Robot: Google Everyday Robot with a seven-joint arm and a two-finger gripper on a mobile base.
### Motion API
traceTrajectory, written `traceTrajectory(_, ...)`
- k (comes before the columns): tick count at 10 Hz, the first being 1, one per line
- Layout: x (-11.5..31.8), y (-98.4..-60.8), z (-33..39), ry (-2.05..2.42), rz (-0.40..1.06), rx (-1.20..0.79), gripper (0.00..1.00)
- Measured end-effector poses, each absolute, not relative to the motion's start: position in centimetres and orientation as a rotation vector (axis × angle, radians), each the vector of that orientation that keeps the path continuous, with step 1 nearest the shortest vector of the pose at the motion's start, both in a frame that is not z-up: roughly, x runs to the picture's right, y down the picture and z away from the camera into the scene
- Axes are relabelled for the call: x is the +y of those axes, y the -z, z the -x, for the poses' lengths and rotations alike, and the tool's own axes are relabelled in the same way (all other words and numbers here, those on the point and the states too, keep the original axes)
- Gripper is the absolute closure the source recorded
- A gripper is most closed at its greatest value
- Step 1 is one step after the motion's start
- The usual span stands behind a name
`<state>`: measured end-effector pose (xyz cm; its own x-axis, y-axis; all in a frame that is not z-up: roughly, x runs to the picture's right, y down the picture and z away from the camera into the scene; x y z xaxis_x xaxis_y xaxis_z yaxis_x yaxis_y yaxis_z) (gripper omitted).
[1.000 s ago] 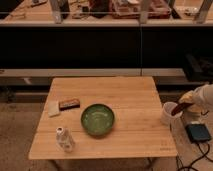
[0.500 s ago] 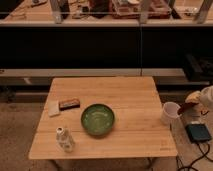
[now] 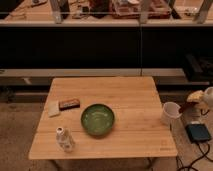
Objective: Place the pepper in the ceramic cup
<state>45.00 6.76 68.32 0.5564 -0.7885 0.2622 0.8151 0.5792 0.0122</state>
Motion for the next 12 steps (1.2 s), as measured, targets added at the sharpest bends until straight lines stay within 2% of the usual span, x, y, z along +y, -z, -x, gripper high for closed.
traceTrajectory(4,7.3,-69.2,-44.8,0.965,0.082,-0.297,0.58)
traceTrajectory(9,5.4,-70.0,-43.4,0.937,0.037,-0.324,0.57)
traceTrajectory(10,5.6,-70.3,-43.3,0.934,0.043,-0.328,0.5)
traceTrajectory(12,6.1,-70.7,-43.0,0.933,0.055,-0.335,0.28)
